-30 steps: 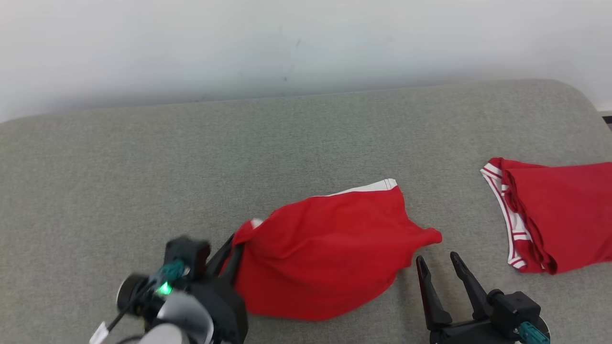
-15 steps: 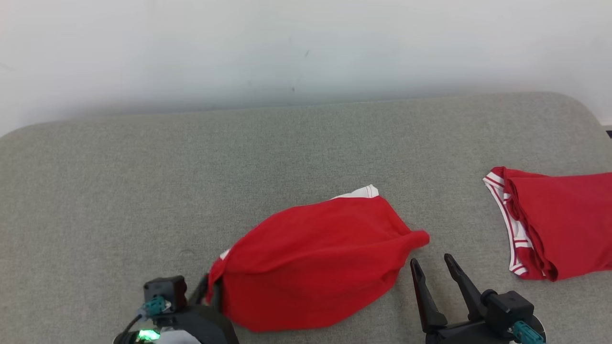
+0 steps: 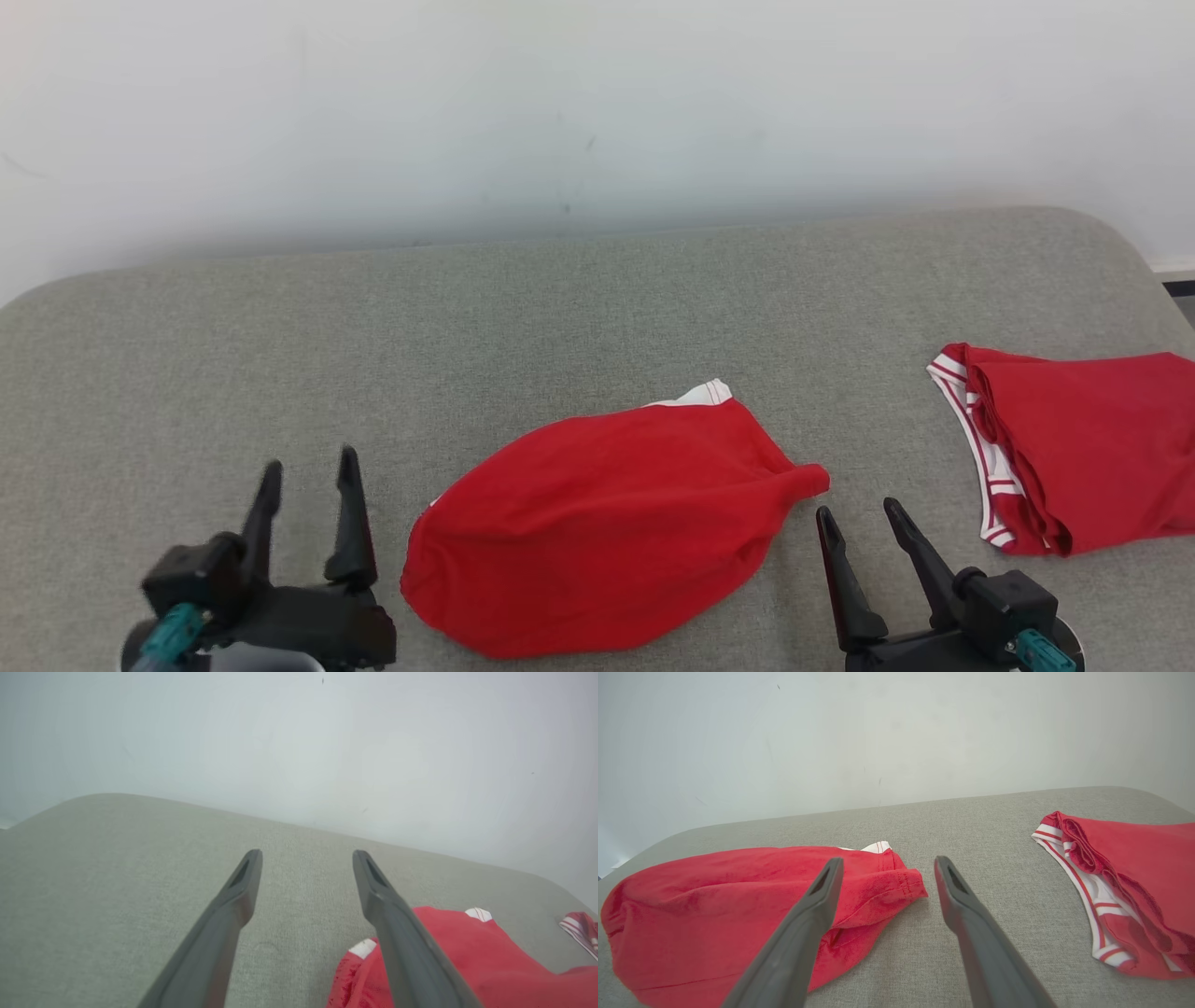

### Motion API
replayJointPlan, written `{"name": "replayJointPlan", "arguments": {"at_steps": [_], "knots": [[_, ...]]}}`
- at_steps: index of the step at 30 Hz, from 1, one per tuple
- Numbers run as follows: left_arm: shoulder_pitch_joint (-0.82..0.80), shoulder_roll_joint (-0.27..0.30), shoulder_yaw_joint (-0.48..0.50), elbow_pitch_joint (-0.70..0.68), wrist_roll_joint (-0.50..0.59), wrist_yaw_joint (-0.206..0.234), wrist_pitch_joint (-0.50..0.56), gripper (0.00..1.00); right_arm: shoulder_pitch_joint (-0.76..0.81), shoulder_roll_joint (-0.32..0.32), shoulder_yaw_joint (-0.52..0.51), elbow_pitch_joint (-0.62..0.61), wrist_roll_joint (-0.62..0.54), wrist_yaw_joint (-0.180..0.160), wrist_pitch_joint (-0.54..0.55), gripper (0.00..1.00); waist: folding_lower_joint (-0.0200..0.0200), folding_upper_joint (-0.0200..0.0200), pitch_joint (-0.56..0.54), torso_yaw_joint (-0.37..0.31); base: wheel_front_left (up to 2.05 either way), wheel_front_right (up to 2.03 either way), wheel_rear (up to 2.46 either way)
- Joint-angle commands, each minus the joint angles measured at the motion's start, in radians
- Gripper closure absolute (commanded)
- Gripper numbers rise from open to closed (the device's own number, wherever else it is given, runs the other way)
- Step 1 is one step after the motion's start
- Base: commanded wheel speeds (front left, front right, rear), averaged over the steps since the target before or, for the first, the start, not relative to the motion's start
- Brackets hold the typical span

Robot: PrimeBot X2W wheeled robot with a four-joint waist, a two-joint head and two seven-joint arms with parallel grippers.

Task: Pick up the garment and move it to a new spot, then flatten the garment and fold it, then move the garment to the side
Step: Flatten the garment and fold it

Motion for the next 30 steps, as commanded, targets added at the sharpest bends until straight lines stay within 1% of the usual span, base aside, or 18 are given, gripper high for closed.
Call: {"name": "replayJointPlan", "arguments": {"at_steps": [1, 4, 7, 9, 12, 14, 16, 19, 21, 23, 26, 30], "knots": [[0.032, -0.016, 0.049, -0.046, 0.051, -0.019, -0.005, 0.0, 0.003, -0.001, -0.004, -0.009, -0.007, -0.002, 0.005, 0.0, 0.0001, 0.0, -0.003, 0.004, 0.0, 0.0, 0.0], [0.087, -0.052, 0.14, -0.122, 0.139, -0.069, -0.004, 0.0, -0.014, -0.016, -0.004, -0.023, -0.014, -0.002, 0.019, 0.0, 0.0001, 0.0, -0.005, 0.009, 0.0, 0.0, 0.0], [0.136, -0.086, 0.208, -0.157, 0.211, -0.131, -0.004, 0.0, -0.04, -0.039, 0.004, -0.025, -0.008, -0.002, 0.057, 0.0, 0.0001, 0.0, -0.004, 0.014, 0.0, 0.0, 0.0], [0.17, -0.107, 0.243, -0.154, 0.244, -0.166, -0.004, 0.0, -0.065, -0.052, 0.003, -0.017, 0.001, -0.002, 0.11, 0.0, 0.0001, 0.0, -0.001, 0.018, 0.0, 0.0, 0.0], [0.195, -0.126, 0.277, -0.139, 0.293, -0.21, -0.004, 0.0, -0.116, -0.067, -0.003, 0.001, 0.044, -0.002, 0.219, 0.0, 0.0001, 0.0, 0.004, 0.027, 0.0, 0.0, 0.0], [0.209, -0.137, 0.303, -0.147, 0.329, -0.229, -0.004, 0.0, -0.153, -0.069, -0.014, 0.022, 0.089, -0.002, 0.321, 0.0, 0.0001, 0.0, 0.01, 0.03, 0.0, 0.0, 0.0], [0.227, -0.152, 0.325, -0.149, 0.348, -0.236, -0.004, 0.0, -0.214, -0.075, -0.04, 0.04, 0.112, -0.002, 0.427, 0.0, 0.0001, 0.0, 0.017, 0.033, 0.0, 0.0, 0.0], [0.246, -0.169, 0.339, -0.153, 0.375, -0.253, -0.004, 0.0, -0.304, -0.058, -0.072, 0.077, 0.144, -0.002, 0.603, 0.0, 0.0001, 0.0, 0.032, 0.044, 0.0, 0.0, 0.0], [0.251, -0.177, 0.343, -0.153, 0.388, -0.262, -0.004, 0.0, -0.361, -0.047, -0.087, 0.114, 0.153, -0.002, 0.734, 0.0, 0.0001, 0.0, 0.044, 0.054, 0.0, 0.0, 0.0], [0.248, -0.184, 0.344, -0.157, 0.389, -0.27, -0.004, 0.0, -0.43, -0.04, -0.1, 0.142, 0.153, -0.002, 0.824, 0.0, 0.0001, 0.0, 0.06, 0.067, 0.0, 0.0, 0.0], [0.233, -0.191, 0.332, -0.16, 0.393, -0.279, -0.004, 0.0, -0.507, -0.039, -0.116, 0.211, 0.116, -0.002, 0.938, 0.0, 0.0001, 0.0, 0.086, 0.093, 0.0, 0.0, 0.0], [0.203, -0.193, 0.316, -0.154, 0.396, -0.295, -0.004, 0.0, -0.609, -0.041, -0.129, 0.289, 0.062, -0.002, 0.981, 0.0, 0.0001, 0.0, 0.123, 0.126, 0.0, 0.0, 0.0]]}}
